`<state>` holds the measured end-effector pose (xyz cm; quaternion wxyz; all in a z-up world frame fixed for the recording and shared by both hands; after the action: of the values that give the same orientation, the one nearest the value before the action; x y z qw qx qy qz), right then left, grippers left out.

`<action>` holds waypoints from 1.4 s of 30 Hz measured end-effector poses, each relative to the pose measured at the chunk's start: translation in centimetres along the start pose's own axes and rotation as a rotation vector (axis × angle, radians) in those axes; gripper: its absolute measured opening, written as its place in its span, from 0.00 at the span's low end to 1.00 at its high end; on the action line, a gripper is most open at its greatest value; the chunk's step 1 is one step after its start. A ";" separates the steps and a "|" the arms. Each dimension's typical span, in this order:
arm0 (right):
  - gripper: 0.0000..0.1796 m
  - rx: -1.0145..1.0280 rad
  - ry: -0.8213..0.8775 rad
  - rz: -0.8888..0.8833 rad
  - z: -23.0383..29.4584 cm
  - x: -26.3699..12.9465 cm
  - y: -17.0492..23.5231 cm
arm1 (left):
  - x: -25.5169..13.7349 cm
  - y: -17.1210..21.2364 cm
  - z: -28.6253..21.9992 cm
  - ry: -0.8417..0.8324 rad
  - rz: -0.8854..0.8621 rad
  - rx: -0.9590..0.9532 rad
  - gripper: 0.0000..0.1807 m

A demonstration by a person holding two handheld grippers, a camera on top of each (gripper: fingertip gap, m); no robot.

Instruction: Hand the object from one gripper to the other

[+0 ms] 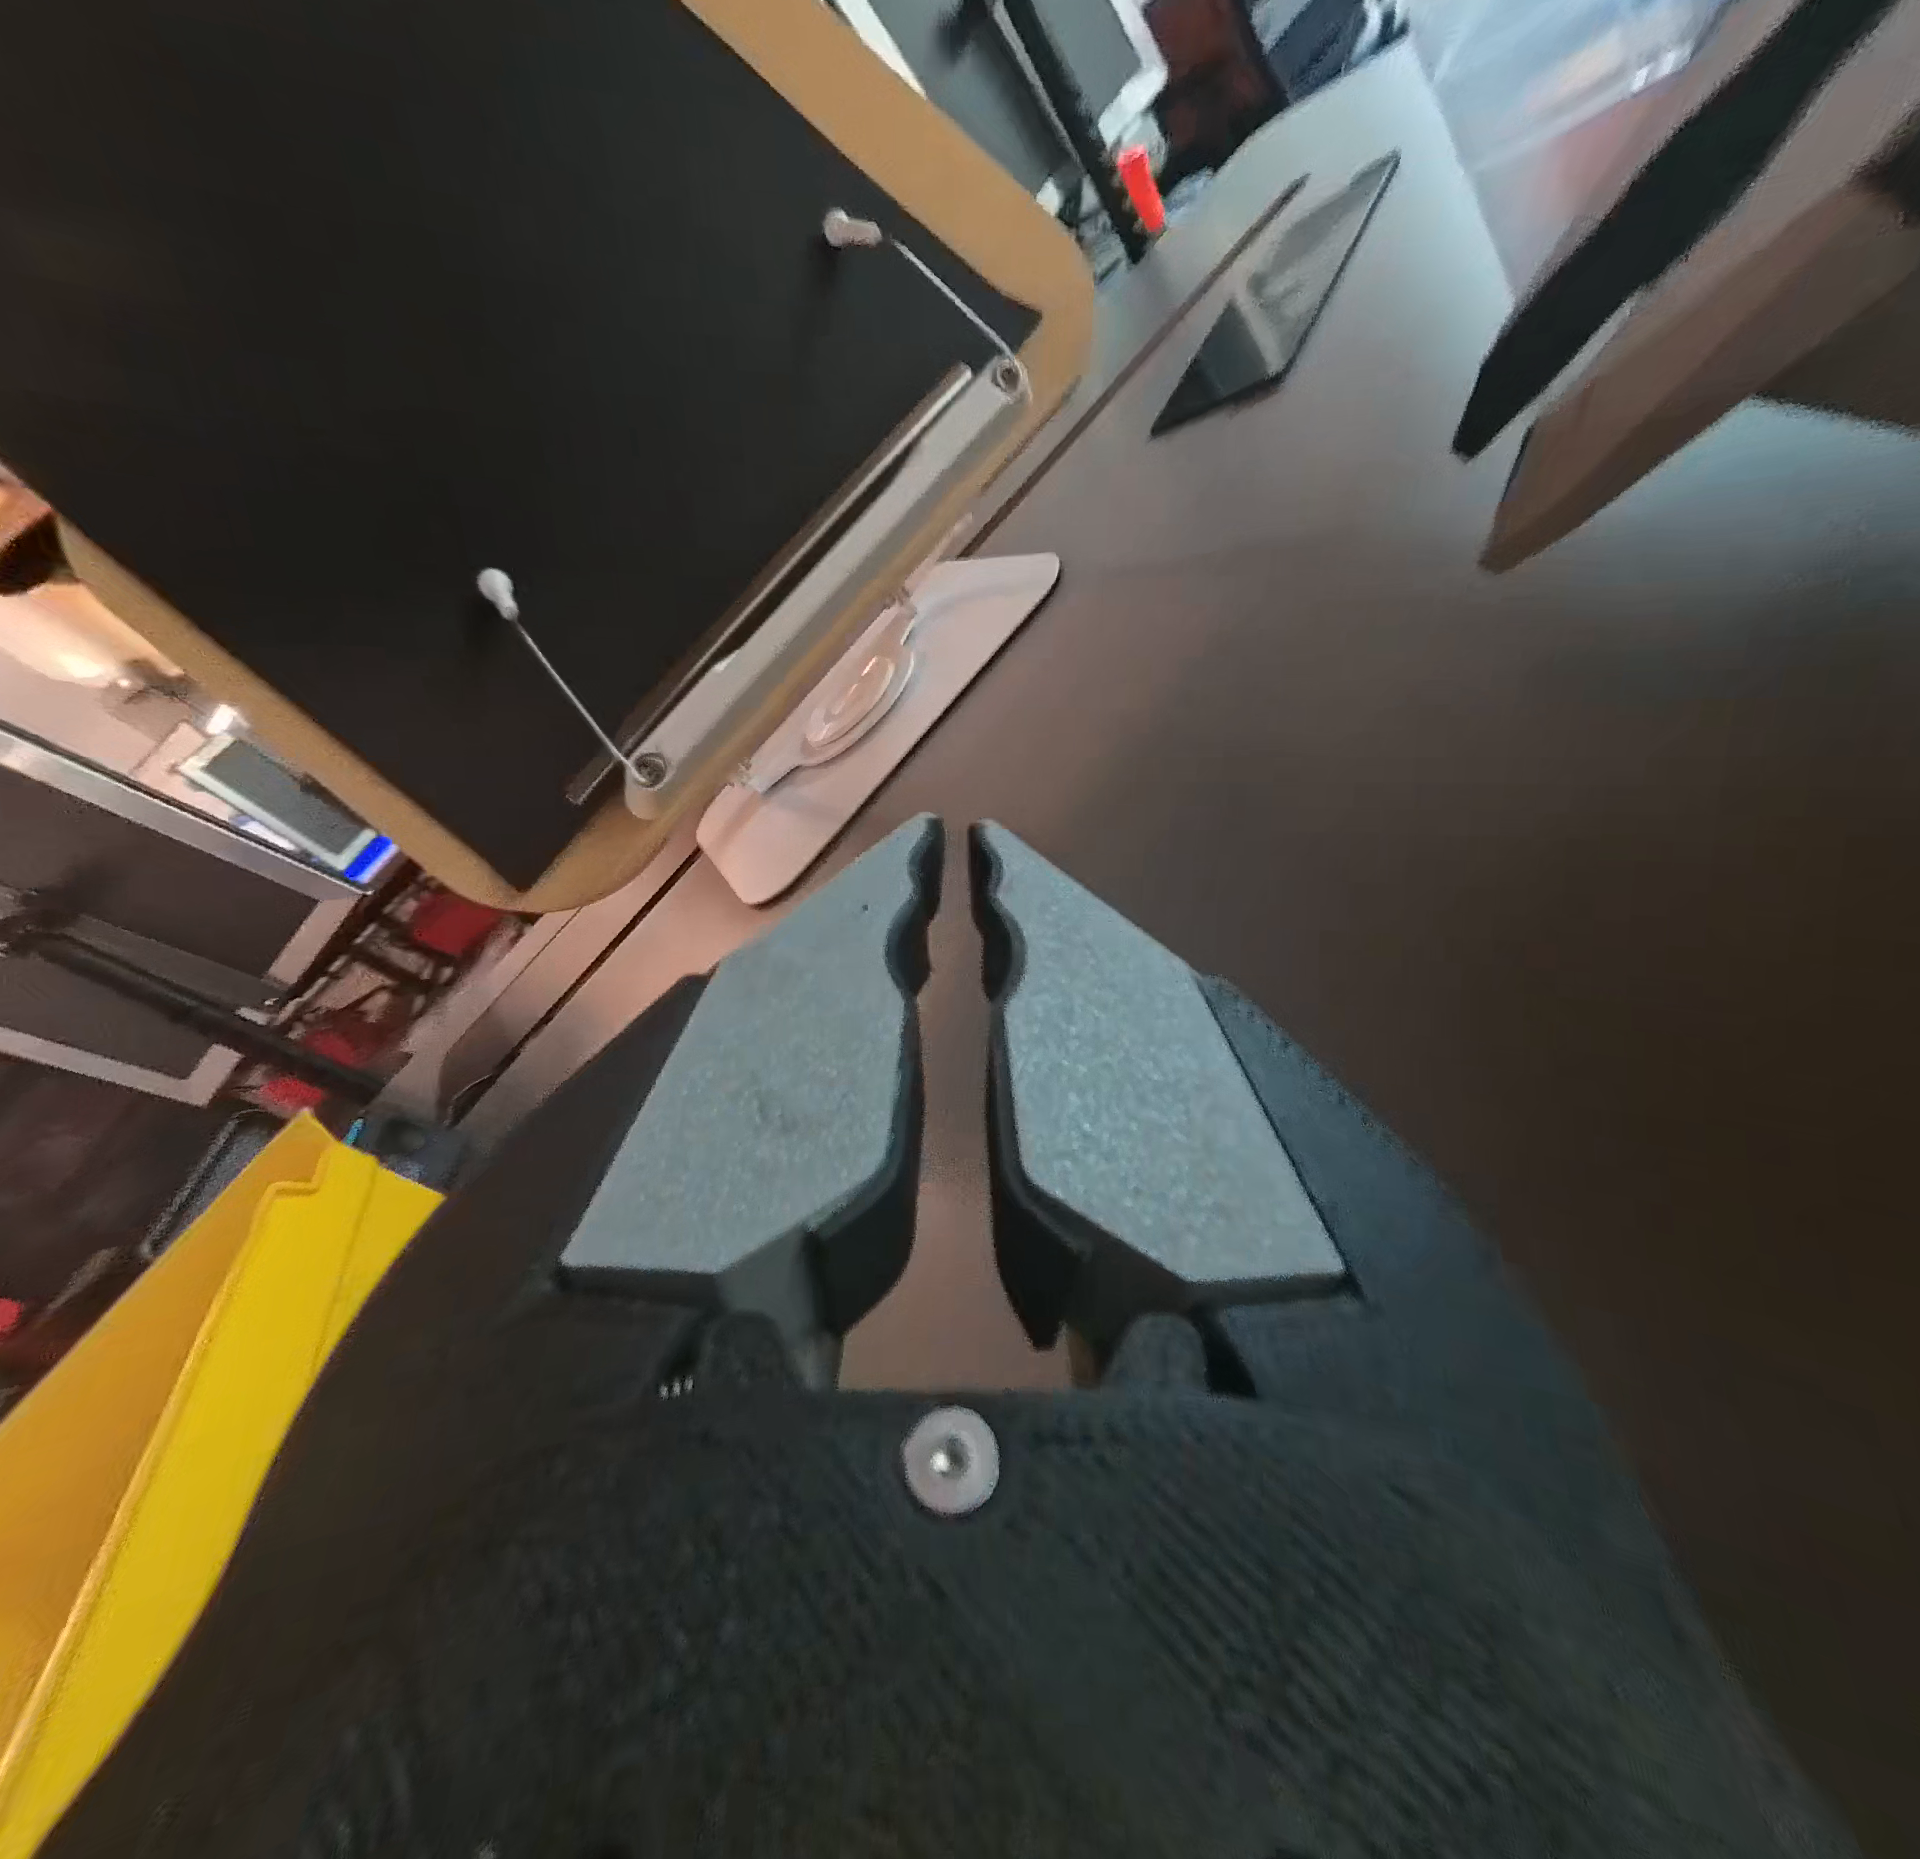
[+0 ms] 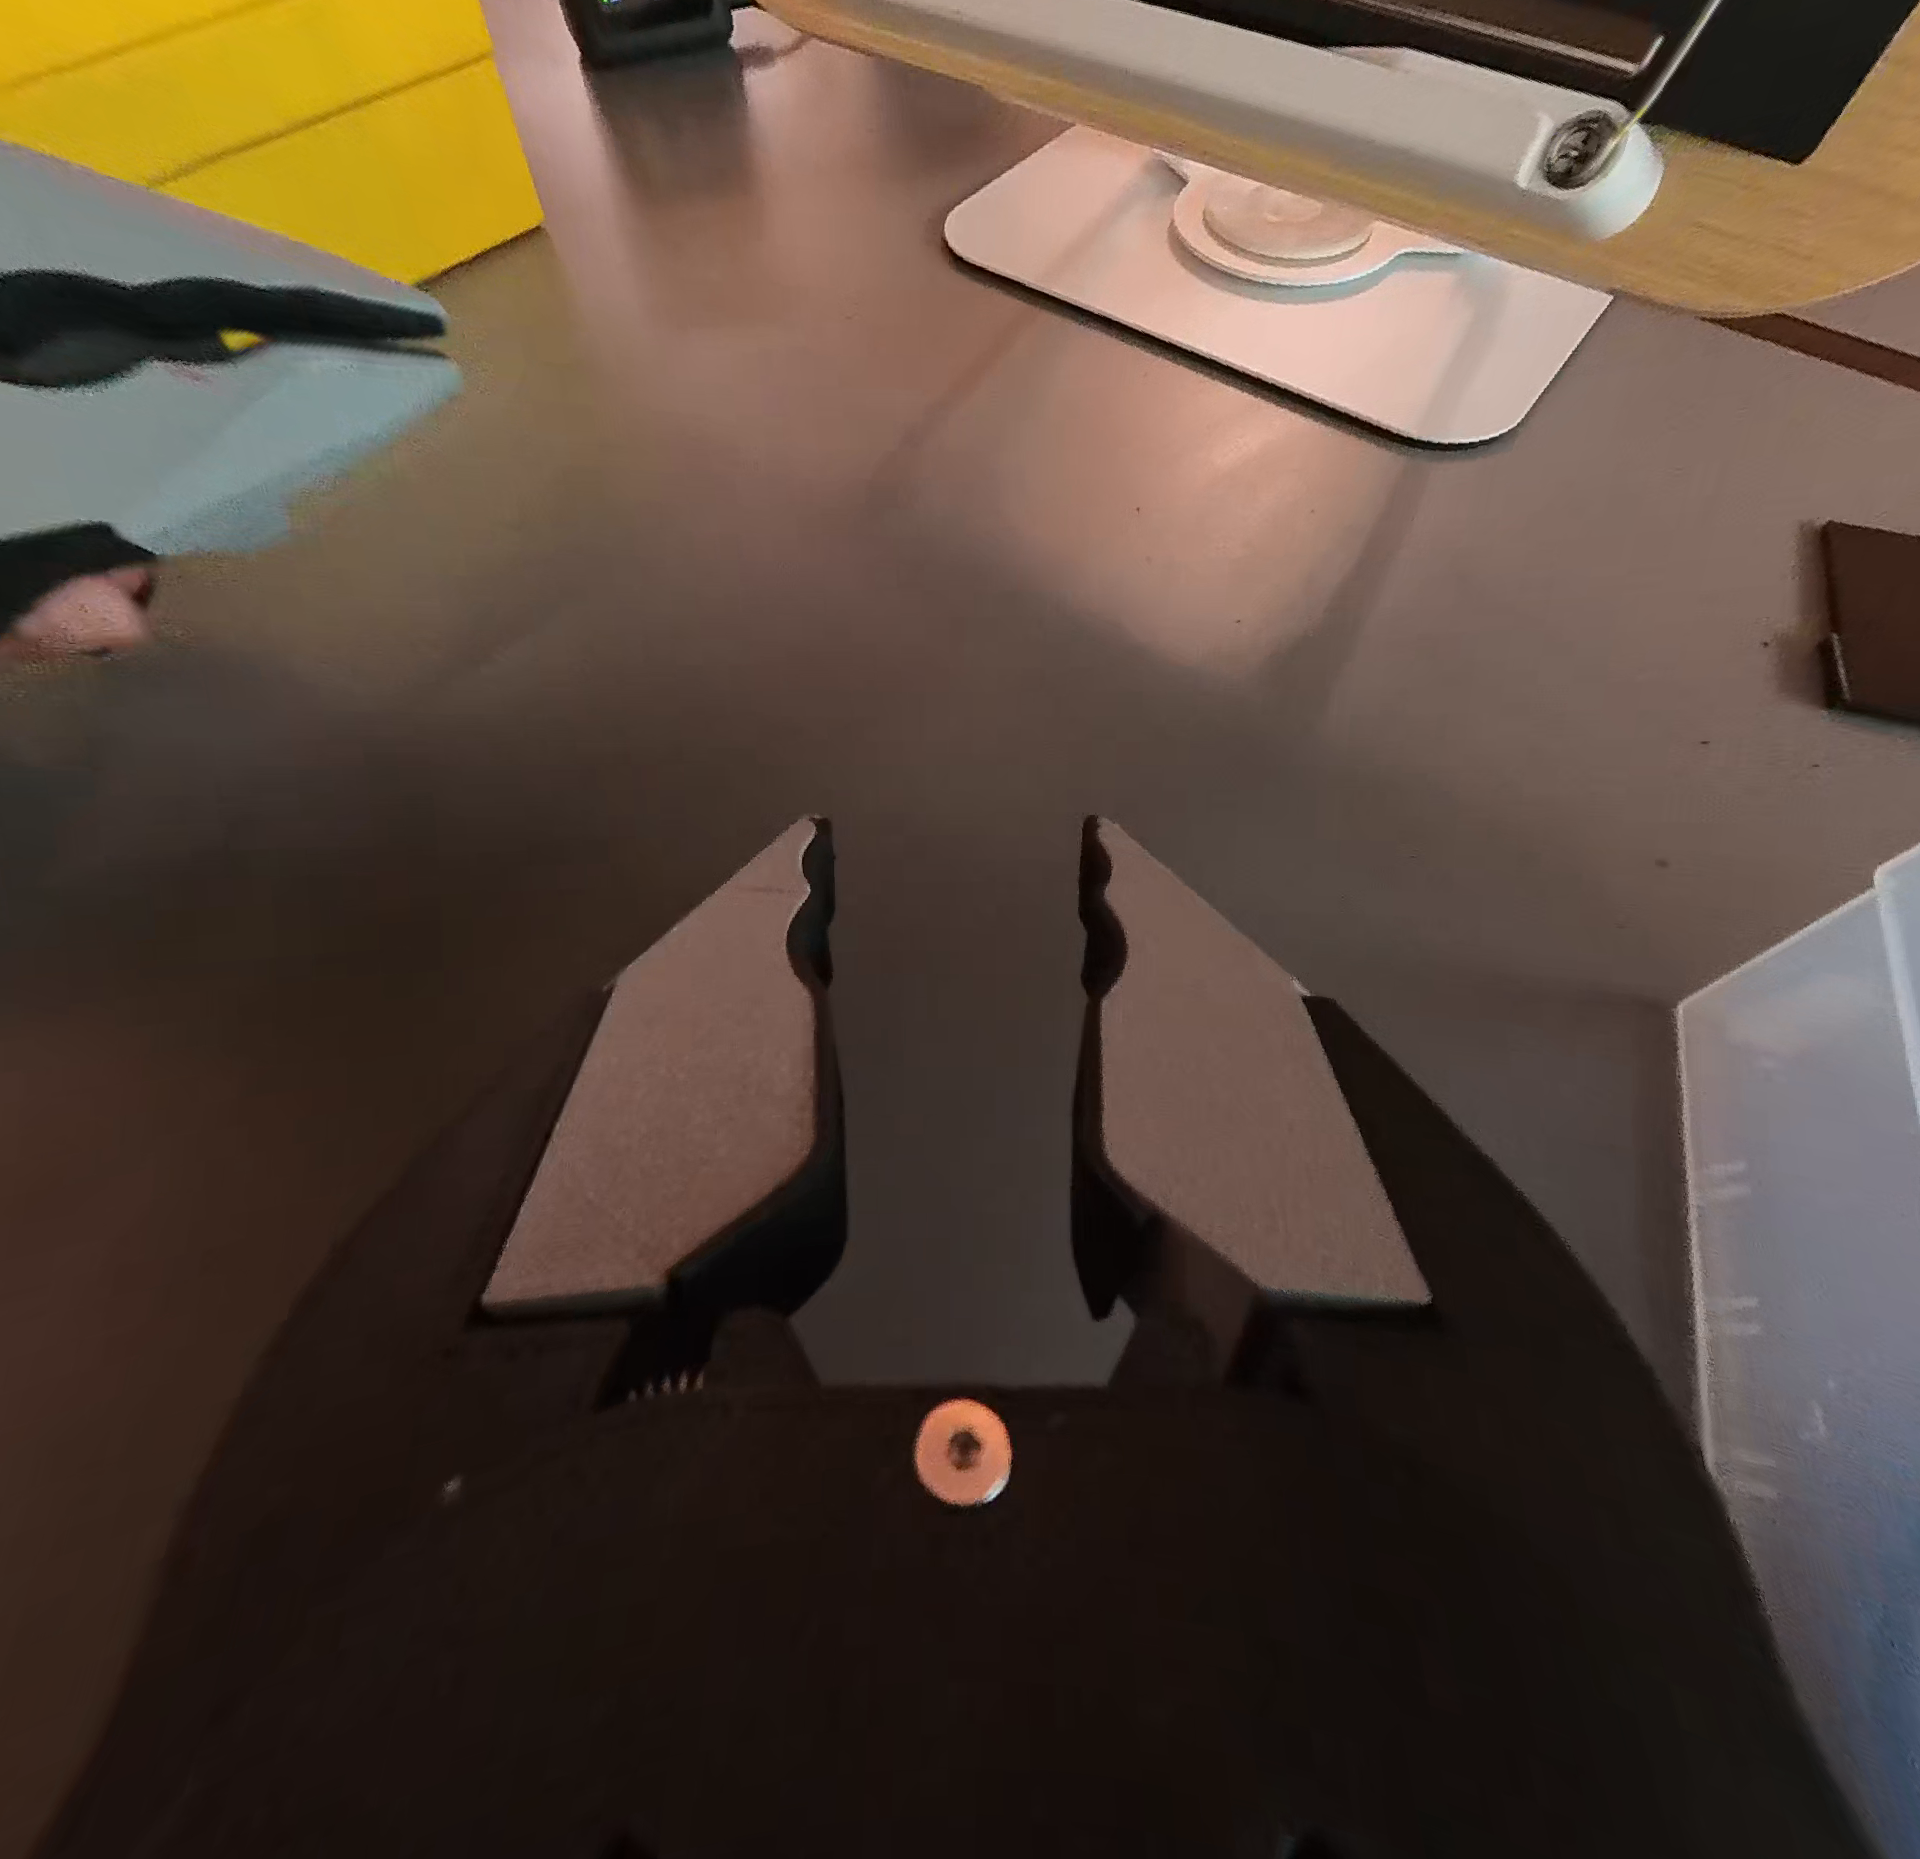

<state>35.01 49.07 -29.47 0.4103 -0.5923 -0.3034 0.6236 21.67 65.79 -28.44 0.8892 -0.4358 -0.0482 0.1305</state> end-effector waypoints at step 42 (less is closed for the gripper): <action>0.22 0.026 0.034 -0.088 -0.1 -1.2 0.1 | -8.5 11.3 21.5 -0.006 0.626 -0.575 0.41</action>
<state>35.06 47.99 -29.03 0.4502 -0.5835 -0.3138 0.5986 7.08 86.53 -23.87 0.6488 -0.6593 0.0492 0.3767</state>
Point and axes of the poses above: each gripper's, where its closed fingertips meet, x out along the fingers, y out of its underside, z = x × y across the jaws, the point moved 9 cm from there along -x, back along the fingers, and after that the axes turned 11 degrees about -y, right-handed, at the moved point
